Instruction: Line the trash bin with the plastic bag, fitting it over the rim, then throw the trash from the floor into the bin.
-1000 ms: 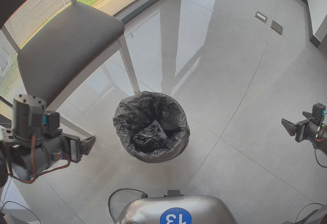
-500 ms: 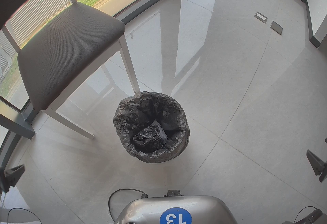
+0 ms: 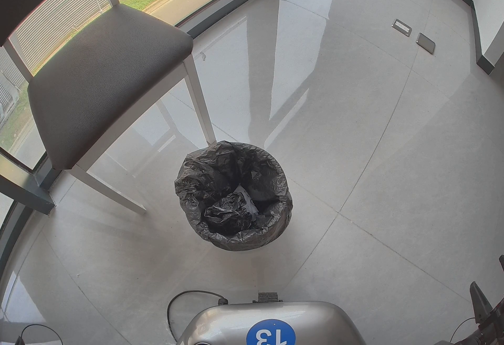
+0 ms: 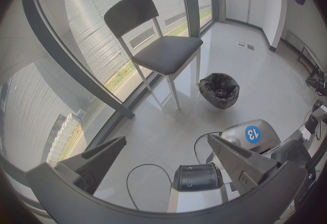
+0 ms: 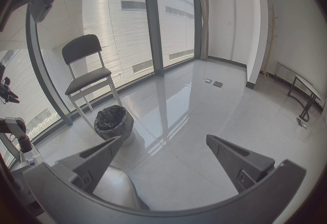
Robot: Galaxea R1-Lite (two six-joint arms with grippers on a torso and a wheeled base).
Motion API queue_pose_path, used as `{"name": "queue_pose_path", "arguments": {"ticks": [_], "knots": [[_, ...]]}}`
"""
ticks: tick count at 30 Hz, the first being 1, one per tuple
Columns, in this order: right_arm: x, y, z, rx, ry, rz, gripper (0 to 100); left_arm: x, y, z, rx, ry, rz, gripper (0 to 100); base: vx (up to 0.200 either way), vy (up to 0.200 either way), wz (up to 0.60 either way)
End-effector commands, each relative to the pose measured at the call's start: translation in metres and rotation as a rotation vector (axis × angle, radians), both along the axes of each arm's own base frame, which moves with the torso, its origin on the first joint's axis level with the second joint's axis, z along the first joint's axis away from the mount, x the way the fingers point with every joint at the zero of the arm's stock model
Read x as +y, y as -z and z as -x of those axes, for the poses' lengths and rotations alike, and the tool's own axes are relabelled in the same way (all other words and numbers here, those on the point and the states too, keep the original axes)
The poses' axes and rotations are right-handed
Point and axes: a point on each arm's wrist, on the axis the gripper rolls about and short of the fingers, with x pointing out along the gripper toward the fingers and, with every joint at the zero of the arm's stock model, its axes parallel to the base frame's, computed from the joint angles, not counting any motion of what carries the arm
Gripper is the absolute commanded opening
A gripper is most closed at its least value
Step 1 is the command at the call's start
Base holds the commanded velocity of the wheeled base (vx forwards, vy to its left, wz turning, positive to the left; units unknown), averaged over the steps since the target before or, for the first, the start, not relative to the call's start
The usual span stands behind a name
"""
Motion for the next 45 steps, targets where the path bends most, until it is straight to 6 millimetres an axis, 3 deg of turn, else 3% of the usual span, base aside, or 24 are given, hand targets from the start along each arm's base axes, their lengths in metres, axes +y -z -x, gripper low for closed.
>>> {"name": "queue_pose_path", "arguments": {"ticks": [1, 4, 6, 7, 8, 12, 18, 23, 29, 32, 36, 40, 41, 45], "knots": [[0.0, 0.019, 0.001, -0.086, -0.008, -0.008, 100, -0.008, 0.033, -0.028, -0.19, 0.094, 0.004, 100, 0.0, 0.0, 0.0], [0.0, 0.019, 0.001, -0.09, 0.012, -0.009, 100, -0.009, 0.054, -0.075, -0.348, 0.103, 0.0, 100, 0.0, 0.0, 0.0], [-0.001, 0.019, 0.001, -0.093, 0.031, -0.006, 100, -0.009, 0.073, -0.093, -0.399, 0.113, 0.0, 100, 0.0, 0.0, 0.0], [-0.002, 0.019, 0.001, -0.095, 0.06, -0.001, 100, -0.01, 0.093, -0.108, -0.471, 0.136, 0.002, 100, 0.0, 0.0, 0.0], [-0.002, 0.019, 0.001, -0.095, 0.068, -0.008, 100, -0.01, 0.087, -0.107, -0.531, 0.175, 0.013, 100, 0.0, 0.0, 0.0], [-0.002, 0.019, 0.001, -0.09, 0.084, -0.061, 100, -0.014, 0.095, -0.106, -0.416, 0.31, 0.096, 100, 0.0, 0.0, 0.0], [-0.002, 0.019, 0.001, -0.083, 0.086, -0.151, 100, -0.013, 0.095, -0.107, -0.434, 0.27, 0.214, 100, 0.0, 0.0, 0.0], [-0.002, 0.019, 0.001, -0.08, 0.065, -0.145, 100, -0.01, 0.099, -0.108, -0.422, 0.122, 0.179, 100, 0.0, 0.0, 0.0], [-0.001, 0.019, 0.001, -0.083, 0.023, -0.017, 100, -0.01, 0.1, -0.108, -0.417, 0.137, 0.182, 100, 0.0, 0.0, 0.0], [0.002, 0.02, 0.002, -0.069, -0.093, -0.016, 100, -0.01, 0.1, -0.108, -0.417, 0.139, 0.182, 100, 0.0, 0.0, 0.0], [0.002, 0.02, 0.002, -0.07, -0.081, -0.019, 100, -0.01, 0.1, -0.108, -0.417, 0.139, 0.181, 100, 0.0, 0.0, 0.0], [-0.003, 0.019, 0.001, -0.073, 0.118, -0.009, 100, -0.01, 0.1, -0.108, -0.417, 0.139, 0.179, 100, 0.0, 0.0, 0.0], [-0.006, 0.019, 0.002, -0.071, 0.24, -0.026, 100, -0.01, 0.1, -0.108, -0.417, 0.141, 0.18, 100, 0.0, 0.0, 0.0], [-0.007, 0.019, 0.002, -0.072, 0.321, -0.037, 100, -0.01, 0.1, -0.108, -0.417, 0.139, 0.182, 100, 0.0, 0.0, 0.0]]}}
